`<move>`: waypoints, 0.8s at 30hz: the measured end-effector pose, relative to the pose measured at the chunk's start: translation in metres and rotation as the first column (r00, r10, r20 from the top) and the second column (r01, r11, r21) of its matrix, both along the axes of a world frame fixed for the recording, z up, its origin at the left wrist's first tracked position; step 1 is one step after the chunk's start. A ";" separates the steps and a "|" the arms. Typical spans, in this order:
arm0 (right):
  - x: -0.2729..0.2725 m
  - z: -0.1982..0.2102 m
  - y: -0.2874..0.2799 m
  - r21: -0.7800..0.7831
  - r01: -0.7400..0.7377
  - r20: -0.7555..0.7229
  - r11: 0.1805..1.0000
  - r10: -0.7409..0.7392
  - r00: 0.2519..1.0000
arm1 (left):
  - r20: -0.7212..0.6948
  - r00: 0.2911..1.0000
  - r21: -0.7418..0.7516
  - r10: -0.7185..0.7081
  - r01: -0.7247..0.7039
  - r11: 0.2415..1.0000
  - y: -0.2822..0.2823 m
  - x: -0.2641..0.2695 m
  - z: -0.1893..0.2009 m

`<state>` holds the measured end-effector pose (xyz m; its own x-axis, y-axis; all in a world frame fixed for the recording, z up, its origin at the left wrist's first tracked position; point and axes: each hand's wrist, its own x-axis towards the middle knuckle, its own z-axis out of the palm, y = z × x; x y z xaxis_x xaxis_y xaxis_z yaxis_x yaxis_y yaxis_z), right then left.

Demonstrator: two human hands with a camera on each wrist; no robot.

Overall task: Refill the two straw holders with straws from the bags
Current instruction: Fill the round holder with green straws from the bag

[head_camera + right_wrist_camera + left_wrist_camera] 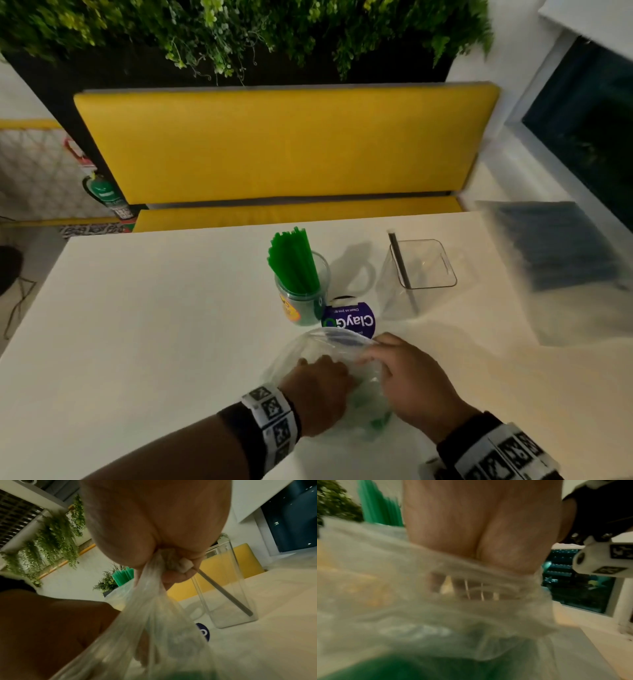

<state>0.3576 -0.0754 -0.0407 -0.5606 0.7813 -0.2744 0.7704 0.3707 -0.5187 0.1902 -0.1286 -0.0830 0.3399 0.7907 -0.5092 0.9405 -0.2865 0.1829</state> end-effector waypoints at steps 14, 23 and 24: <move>0.002 -0.012 -0.002 -0.012 0.018 -0.037 1.000 -0.019 0.999 | 0.079 0.933 -0.091 0.350 -0.343 0.935 0.009 0.015 -0.029; 0.004 -0.011 0.003 0.016 -0.068 -0.116 0.998 0.069 0.991 | 0.000 0.995 -0.040 0.103 -0.103 0.994 0.006 0.022 -0.031; 0.004 -0.010 0.001 0.015 -0.086 -0.126 0.996 0.088 0.988 | 0.020 0.990 -0.083 0.141 -0.139 0.987 0.006 0.020 -0.029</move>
<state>0.3614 -0.0747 -0.0508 -0.6564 0.7303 -0.1895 0.6634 0.4389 -0.6060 0.2105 -0.1225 -0.1121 0.2430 0.7875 -0.5664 0.9648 -0.1358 0.2252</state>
